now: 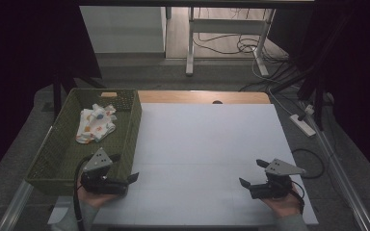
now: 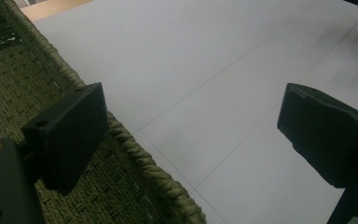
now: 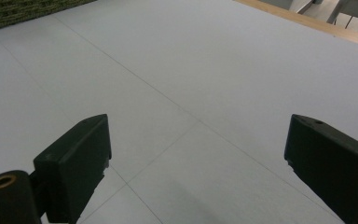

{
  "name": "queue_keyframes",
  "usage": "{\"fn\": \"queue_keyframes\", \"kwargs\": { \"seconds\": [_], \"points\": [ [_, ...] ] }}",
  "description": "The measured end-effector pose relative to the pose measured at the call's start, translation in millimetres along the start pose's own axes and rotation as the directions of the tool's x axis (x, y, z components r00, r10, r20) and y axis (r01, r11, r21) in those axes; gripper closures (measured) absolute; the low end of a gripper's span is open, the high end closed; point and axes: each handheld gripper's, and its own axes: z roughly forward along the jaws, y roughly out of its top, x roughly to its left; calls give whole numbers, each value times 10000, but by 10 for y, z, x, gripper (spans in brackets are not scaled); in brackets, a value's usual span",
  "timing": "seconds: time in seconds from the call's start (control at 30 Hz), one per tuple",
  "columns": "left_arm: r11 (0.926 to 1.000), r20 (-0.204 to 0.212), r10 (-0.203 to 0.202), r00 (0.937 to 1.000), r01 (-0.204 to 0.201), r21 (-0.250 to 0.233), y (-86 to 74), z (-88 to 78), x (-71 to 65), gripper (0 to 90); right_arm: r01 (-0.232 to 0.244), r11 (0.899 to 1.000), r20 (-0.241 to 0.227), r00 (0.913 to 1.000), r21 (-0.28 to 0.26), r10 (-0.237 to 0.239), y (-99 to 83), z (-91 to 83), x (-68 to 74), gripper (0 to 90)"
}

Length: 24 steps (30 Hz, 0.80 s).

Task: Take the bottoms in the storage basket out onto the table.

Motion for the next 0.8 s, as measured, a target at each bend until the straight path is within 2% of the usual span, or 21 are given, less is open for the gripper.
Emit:
{"fn": "queue_keyframes", "kwargs": {
  "seconds": [0.8],
  "points": [
    [9999,-250,-56,9997,53,-148,4,-69,53,83,73,9990,-2,10000,435,-73,-38,103,-6,78]
  ]
}}
